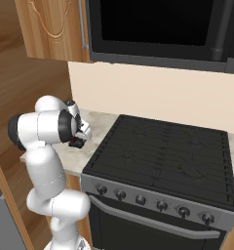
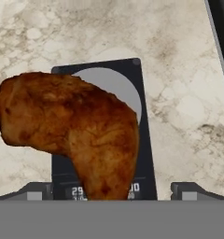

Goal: Take the chicken drumstick from the fridge and place it on the digital scale on the counter by the fridge. Wait a few seconds for a reading, then move it to the plate on the dining counter.

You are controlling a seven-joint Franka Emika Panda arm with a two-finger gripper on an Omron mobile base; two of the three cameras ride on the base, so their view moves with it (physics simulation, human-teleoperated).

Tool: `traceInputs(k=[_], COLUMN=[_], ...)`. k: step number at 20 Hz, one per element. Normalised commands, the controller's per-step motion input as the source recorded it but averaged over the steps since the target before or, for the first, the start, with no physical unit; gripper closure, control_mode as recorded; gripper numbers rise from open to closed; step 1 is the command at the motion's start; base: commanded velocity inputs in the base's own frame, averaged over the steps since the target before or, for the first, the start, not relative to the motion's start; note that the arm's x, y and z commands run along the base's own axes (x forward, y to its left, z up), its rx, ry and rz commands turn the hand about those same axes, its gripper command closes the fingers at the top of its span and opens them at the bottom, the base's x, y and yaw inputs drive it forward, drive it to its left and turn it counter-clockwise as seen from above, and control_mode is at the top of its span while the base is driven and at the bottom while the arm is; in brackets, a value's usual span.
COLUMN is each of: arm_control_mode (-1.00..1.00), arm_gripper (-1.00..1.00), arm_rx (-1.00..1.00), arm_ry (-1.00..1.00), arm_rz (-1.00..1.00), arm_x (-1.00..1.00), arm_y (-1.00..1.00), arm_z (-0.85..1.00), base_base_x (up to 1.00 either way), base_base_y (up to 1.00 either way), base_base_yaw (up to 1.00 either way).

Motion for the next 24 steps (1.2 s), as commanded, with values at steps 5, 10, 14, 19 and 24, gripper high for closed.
traceInputs(k=[5,10,14,19,24], arm_control_mode=[-1.00,-1.00,-1.00,-1.00,-1.00], arm_gripper=[-1.00,-1.00,-1.00,-1.00,-1.00], arm_rx=[0.00,0.00,0.00,0.00,0.00], arm_ry=[0.06,0.03,0.01,0.00,0.01], arm_rz=[0.00,0.00,0.00,0.00,0.00], arm_x=[-0.04,-0.15,-0.02,0.00,0.00], arm_y=[-0.02,-0.01,0.02,0.08,0.00], arm_z=[-0.07,0.00,-0.05,-0.10,-0.05], base_base_x=[0.00,0.00,0.00,0.00,0.00], base_base_y=[0.00,0.00,0.00,0.00,0.00], base_base_yaw=[0.00,0.00,0.00,0.00,0.00])
